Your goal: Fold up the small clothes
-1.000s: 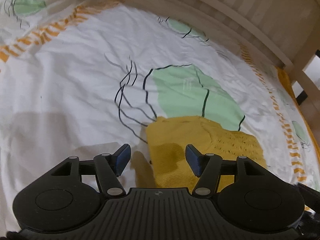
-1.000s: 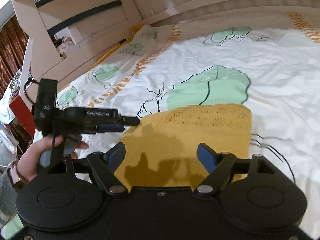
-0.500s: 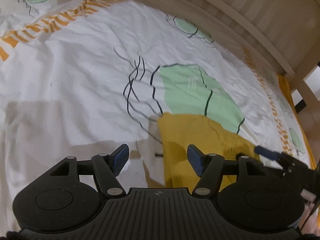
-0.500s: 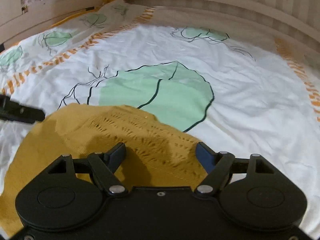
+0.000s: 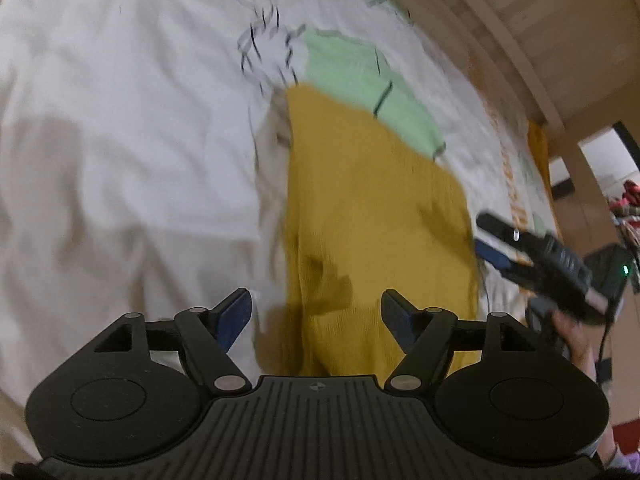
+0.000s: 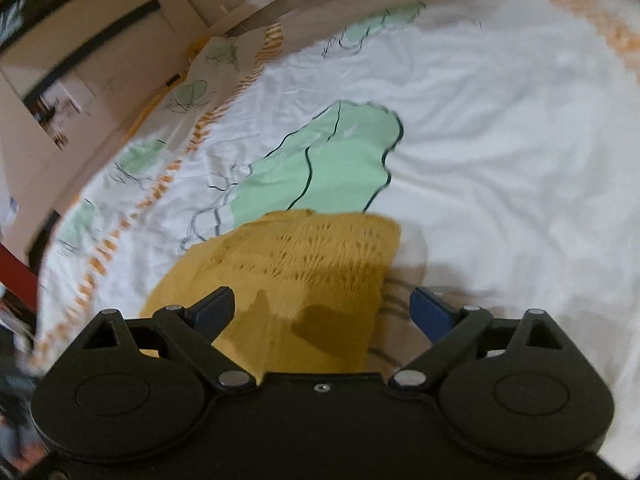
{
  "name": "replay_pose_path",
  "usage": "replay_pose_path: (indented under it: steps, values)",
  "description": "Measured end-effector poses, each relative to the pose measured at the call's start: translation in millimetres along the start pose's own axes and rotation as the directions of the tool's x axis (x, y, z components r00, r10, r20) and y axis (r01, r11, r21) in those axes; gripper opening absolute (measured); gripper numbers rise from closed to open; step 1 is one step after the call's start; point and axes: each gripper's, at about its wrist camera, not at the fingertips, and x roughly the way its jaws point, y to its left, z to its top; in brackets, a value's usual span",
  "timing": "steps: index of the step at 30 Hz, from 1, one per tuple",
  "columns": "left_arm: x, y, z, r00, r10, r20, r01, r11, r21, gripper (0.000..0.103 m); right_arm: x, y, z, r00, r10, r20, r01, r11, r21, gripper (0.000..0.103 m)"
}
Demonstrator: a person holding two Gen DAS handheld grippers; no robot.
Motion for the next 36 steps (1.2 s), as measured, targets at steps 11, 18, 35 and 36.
replay_pose_path:
  steps: [11,18,35,36]
  values:
    - [48,-35,8,0.996,-0.072,-0.044,0.076,0.992,0.103,0.087,23,-18,-1,0.987,0.161,0.015,-0.162,0.98,0.119,0.101]
    - [63,-40,11,0.983,-0.174,-0.055,0.176,0.983,0.052,0.088,34,-17,0,0.977,0.213,0.027,-0.215,0.971,0.109,0.102]
    - [30,-89,-40,0.932,-0.303,-0.199,0.319,0.946,0.052,0.017,-56,2,-49,0.993,0.11,-0.035,-0.105,0.986,0.126,0.038]
    - [29,-92,-49,0.927,-0.306,-0.216,0.325,0.943,0.062,0.017,-65,2,-56,0.994,0.104,-0.041,-0.098,0.987,0.131,0.038]
